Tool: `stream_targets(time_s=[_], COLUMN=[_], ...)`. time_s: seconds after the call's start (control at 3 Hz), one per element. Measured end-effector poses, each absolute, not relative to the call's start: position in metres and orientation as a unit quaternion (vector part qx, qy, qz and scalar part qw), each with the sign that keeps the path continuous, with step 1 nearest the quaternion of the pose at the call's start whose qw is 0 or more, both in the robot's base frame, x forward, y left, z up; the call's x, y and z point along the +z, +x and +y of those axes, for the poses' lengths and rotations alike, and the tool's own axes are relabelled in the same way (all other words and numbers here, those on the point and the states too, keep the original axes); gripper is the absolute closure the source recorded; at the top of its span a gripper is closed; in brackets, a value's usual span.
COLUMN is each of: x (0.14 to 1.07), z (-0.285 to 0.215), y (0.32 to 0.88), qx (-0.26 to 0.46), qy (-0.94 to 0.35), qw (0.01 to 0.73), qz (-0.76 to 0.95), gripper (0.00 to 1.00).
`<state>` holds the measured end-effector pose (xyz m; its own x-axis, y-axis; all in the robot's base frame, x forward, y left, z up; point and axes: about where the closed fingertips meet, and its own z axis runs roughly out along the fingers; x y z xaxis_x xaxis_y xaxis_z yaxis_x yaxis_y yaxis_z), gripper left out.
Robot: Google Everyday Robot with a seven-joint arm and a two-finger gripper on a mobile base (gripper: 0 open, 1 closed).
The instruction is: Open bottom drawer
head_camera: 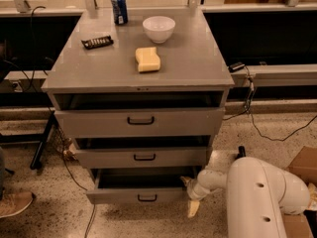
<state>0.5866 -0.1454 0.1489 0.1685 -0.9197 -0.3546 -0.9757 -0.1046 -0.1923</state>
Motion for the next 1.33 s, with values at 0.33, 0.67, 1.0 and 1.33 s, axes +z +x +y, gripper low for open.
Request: stream_targets(time_s=[0.33, 0.67, 1.0, 1.33], x=[0.15, 0.153, 0.154, 0.153], z=[-0.134, -0.133, -0.143, -0.148], y=[0.577, 0.568, 0.548, 0.535], qx=[0.084, 0.086, 0.101, 0.114], qy=[-0.753, -0.753, -0.748, -0.741], qw=[0.186, 0.185, 0.174, 0.171], qz=[0.625, 0.625, 0.633, 0.639], gripper=[0.03, 0.26, 0.49, 0.72])
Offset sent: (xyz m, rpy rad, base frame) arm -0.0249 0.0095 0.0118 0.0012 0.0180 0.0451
